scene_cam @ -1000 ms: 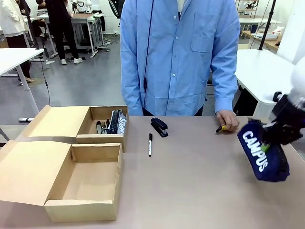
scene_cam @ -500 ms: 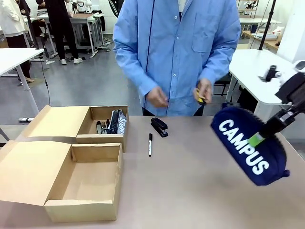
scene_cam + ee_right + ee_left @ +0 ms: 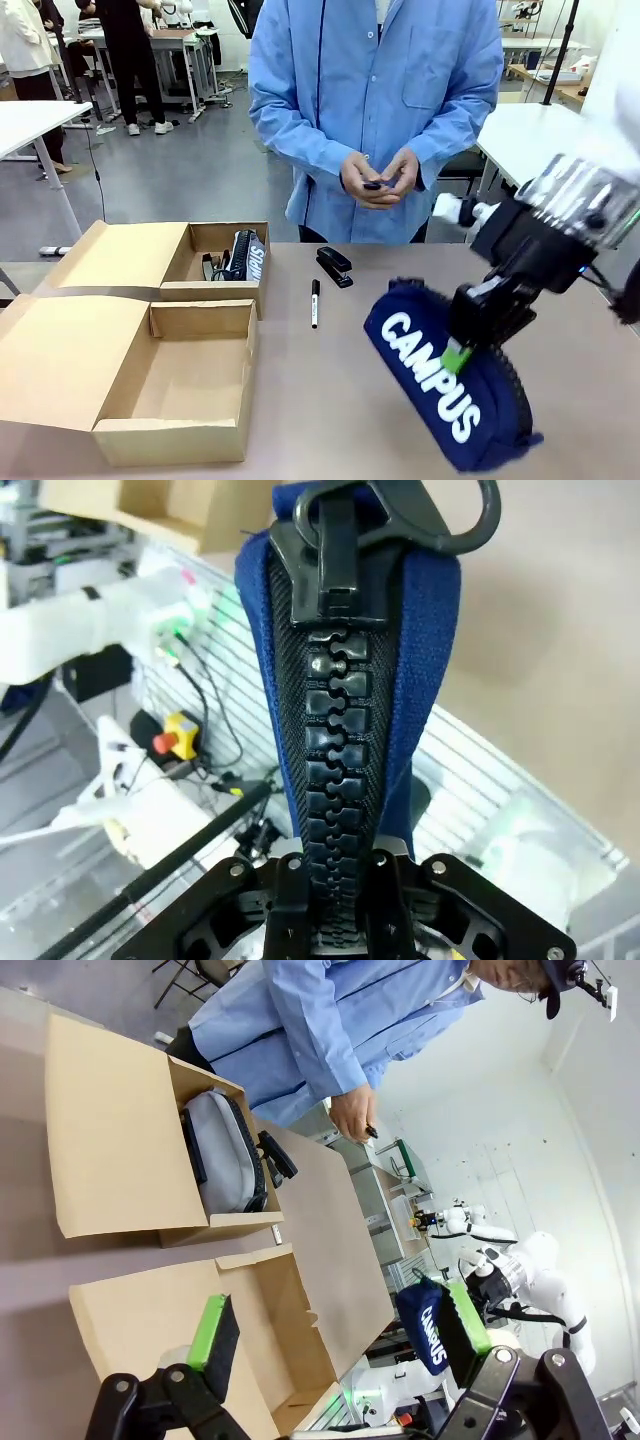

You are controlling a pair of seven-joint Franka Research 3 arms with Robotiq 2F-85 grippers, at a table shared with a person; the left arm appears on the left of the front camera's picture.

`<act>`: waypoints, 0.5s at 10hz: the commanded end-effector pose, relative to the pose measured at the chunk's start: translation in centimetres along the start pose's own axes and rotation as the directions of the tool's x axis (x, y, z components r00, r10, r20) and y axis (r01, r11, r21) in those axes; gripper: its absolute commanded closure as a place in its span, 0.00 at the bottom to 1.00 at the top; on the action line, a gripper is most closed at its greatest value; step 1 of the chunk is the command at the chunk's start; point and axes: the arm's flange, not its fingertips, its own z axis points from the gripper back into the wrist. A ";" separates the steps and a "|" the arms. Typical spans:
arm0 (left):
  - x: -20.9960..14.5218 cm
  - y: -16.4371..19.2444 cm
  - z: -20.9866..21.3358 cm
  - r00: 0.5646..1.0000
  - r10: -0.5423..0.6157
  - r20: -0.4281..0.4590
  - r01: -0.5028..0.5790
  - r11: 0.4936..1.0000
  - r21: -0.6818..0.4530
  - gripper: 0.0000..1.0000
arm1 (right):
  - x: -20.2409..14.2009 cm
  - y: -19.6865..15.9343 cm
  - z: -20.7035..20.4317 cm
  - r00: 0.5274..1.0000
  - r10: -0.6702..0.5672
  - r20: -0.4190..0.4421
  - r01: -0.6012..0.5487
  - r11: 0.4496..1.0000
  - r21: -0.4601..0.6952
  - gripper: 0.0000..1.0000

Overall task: Place items inside the box.
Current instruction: Pick up a Pencil pouch or Stapler and place it inside the Mailer Box closest to the robot.

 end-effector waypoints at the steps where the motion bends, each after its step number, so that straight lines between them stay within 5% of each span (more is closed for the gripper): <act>1: 0.0 -0.1 0.0 1.000 -0.020 0.019 0.020 1.000 -0.021 0.00 | 0.5 -1.5 1.2 0.998 0.045 0.044 -0.047 0.997 0.055 1.00; 3: 0.0 -0.1 0.0 1.000 -0.020 0.019 0.020 1.000 -0.021 0.00 | 0.5 -1.5 1.2 0.998 0.045 0.044 -0.047 0.997 0.055 1.00; 4: 0.0 -0.1 0.0 1.000 -0.020 0.019 0.020 1.000 -0.021 0.00 | 0.0 -0.2 0.4 1.000 0.007 0.007 -0.007 1.000 0.008 0.92; 5: 0.0 -0.1 0.0 1.000 -0.020 0.019 0.020 1.000 -0.021 0.00 | 2.5 1.4 -1.1 1.000 -0.020 -0.021 0.019 0.999 -0.039 0.92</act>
